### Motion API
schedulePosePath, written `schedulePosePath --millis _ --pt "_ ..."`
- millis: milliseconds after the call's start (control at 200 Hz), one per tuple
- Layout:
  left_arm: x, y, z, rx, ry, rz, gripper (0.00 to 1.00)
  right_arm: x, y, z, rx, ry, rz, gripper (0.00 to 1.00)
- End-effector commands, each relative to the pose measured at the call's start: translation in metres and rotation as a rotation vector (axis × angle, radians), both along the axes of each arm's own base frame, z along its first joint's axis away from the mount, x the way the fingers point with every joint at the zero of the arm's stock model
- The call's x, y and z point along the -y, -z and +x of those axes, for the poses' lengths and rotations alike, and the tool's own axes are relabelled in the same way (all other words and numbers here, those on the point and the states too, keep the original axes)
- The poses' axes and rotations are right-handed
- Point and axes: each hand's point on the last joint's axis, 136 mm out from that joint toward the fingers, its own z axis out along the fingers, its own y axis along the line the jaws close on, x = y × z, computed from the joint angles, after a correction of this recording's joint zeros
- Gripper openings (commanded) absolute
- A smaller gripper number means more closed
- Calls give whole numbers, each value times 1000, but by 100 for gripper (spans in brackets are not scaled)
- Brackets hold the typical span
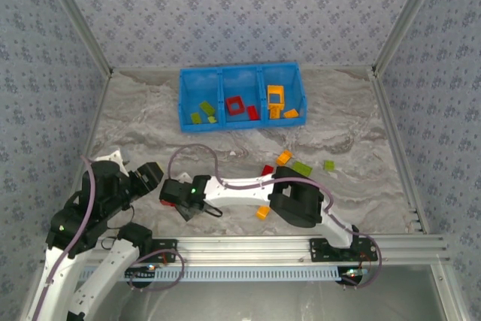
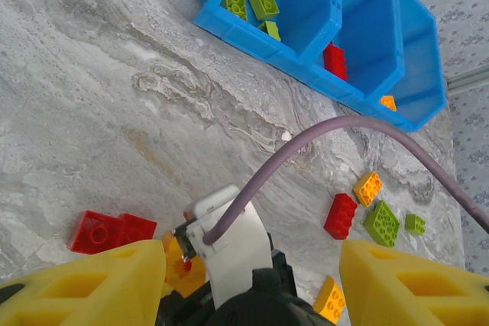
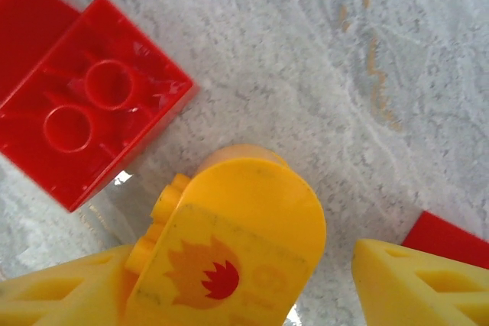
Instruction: Sort the legos into containers by color
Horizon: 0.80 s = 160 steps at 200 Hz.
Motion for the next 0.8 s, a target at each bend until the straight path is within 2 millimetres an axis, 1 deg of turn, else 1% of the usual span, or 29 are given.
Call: schedulePosePath --millis 0,90,190,380,460,525,635,794 --pt "4 -3 3 14 15 -7 62 6 0 10 11 51 -1 71" --pt "5 -3 3 14 17 -12 62 9 -1 15 20 68 -7 70" --pt "6 -2 4 12 20 -17 62 7 -2 18 14 74 7 68" --pt "8 -1 5 7 31 -19 62 3 9 22 -35 94 26 62" --pt "8 -1 4 8 30 -16 62 4 10 23 -37 98 28 59" --pt "8 -1 4 8 31 -15 62 5 10 25 -31 101 29 53" --pt "9 0 5 5 37 -13 62 4 3 26 -19 101 51 45" --pt "10 1 5 3 44 -12 62 9 -10 31 16 114 58 40"
